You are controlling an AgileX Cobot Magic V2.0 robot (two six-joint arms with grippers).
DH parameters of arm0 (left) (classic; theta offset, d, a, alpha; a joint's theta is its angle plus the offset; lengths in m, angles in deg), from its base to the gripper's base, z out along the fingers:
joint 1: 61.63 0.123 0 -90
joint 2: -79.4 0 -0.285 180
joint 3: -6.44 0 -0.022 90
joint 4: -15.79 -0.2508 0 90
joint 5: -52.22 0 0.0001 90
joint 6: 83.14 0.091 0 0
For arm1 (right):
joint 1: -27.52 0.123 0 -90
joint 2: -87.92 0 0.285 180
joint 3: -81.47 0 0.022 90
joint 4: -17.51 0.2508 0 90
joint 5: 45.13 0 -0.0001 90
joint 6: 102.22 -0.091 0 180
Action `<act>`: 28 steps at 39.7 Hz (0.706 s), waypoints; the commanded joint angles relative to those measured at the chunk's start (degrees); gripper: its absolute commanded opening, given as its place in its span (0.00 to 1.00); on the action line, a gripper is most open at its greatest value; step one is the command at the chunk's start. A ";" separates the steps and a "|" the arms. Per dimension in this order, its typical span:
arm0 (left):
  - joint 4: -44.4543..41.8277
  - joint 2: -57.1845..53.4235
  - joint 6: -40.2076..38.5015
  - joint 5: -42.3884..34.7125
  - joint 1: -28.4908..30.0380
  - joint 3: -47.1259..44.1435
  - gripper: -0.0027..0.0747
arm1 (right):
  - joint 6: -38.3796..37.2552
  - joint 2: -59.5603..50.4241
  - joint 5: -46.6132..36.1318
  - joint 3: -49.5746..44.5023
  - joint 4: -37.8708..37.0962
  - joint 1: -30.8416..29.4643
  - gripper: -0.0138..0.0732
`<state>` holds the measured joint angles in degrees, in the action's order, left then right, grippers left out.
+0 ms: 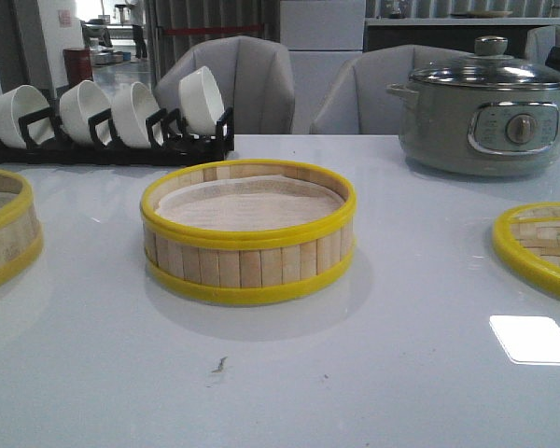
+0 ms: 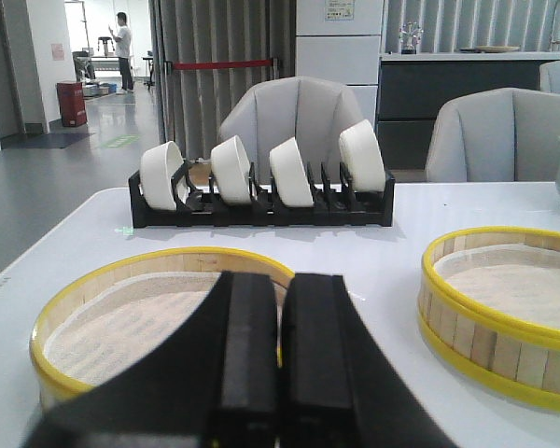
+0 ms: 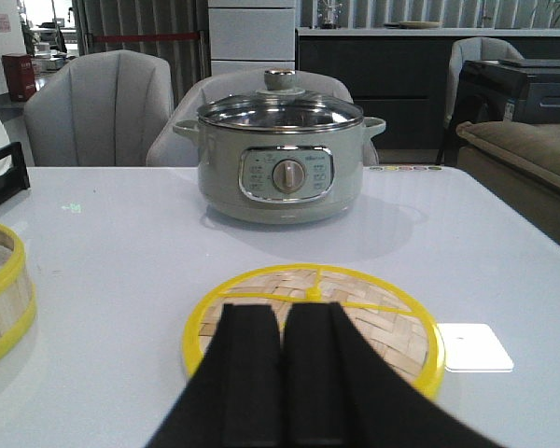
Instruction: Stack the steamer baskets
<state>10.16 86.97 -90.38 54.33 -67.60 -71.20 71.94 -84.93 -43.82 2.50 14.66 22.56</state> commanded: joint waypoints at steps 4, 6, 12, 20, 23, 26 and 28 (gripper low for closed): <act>3.12 -0.72 -0.31 -3.92 -0.32 0.10 0.14 | 0.26 -1.19 -4.71 0.86 -0.87 0.24 0.19; 4.83 -0.72 -0.31 -3.78 -0.42 0.41 0.14 | 0.26 -1.19 -4.71 0.86 -0.87 0.24 0.19; 5.01 0.85 -0.31 -1.58 -0.42 4.64 0.14 | 0.26 -1.19 -4.71 0.86 -0.87 0.24 0.19; -0.44 14.68 -0.31 12.26 -0.42 23.29 0.14 | 0.26 -1.19 -4.71 0.86 -0.87 0.24 0.19; -2.10 22.73 -0.31 17.93 -0.42 32.70 0.14 | 0.26 -1.19 -4.71 0.86 -0.87 0.24 0.19; -2.21 30.28 0.25 23.50 -0.42 42.22 0.14 | 0.26 -1.19 -4.71 0.86 -0.87 0.24 0.19; -2.21 35.89 0.30 26.64 -0.42 48.04 0.14 | 0.26 -1.19 -4.71 0.86 -0.87 0.24 0.19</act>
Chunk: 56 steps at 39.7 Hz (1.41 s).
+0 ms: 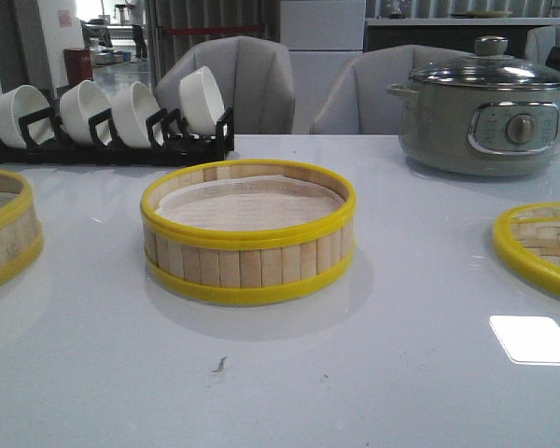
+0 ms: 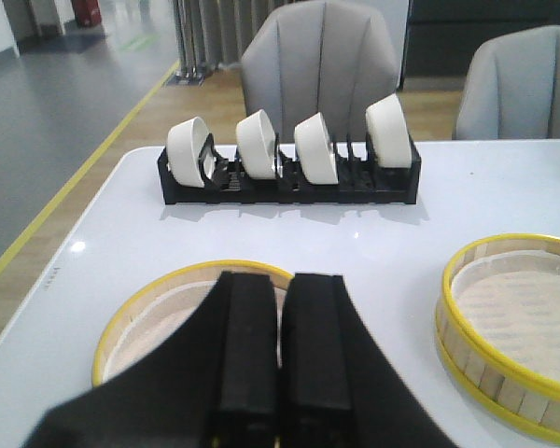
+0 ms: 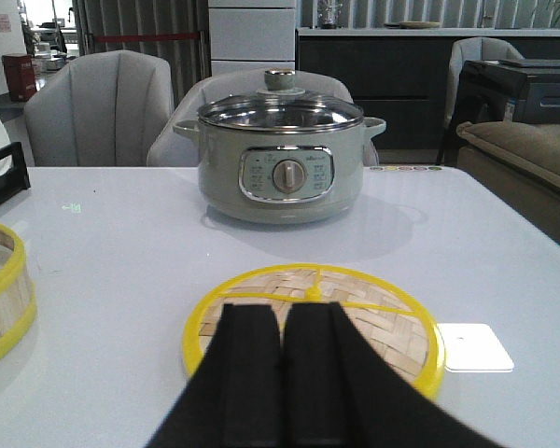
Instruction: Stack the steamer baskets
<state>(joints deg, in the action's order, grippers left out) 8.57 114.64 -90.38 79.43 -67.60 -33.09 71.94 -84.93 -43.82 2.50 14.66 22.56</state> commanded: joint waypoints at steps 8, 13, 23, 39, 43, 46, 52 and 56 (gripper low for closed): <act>0.45 22.35 0.30 4.95 -0.42 18.62 0.14 | 0.26 -1.19 -4.71 0.86 -0.87 0.24 0.19; 1.49 25.06 0.30 4.41 -0.42 18.60 0.14 | 0.26 -1.19 -4.71 0.86 -0.87 0.24 0.19; 0.51 26.33 0.33 4.49 -0.42 18.38 0.14 | 0.26 -1.19 -4.71 0.86 -0.87 0.24 0.19; -2.04 27.74 0.33 1.84 -0.42 18.02 0.14 | 0.26 -1.19 -4.71 0.86 -0.87 0.24 0.19; -2.04 27.74 0.33 1.84 -0.42 18.02 0.14 | 0.26 -1.19 -4.71 0.86 -0.87 0.24 0.19; -1.93 27.74 0.33 1.30 -0.42 18.02 0.14 | 0.26 -1.19 -4.71 0.86 -0.87 0.24 0.19; -1.93 27.74 0.33 1.25 -0.42 18.02 0.14 | 0.26 -1.19 -4.71 0.86 -0.87 0.24 0.19; -1.93 27.74 0.33 1.15 -0.42 18.02 0.14 | 0.26 -1.19 -4.71 0.86 -0.87 0.24 0.19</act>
<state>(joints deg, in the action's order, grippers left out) 7.08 142.95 -90.04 85.39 -67.60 -16.72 71.94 -84.93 -43.82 2.50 14.66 22.56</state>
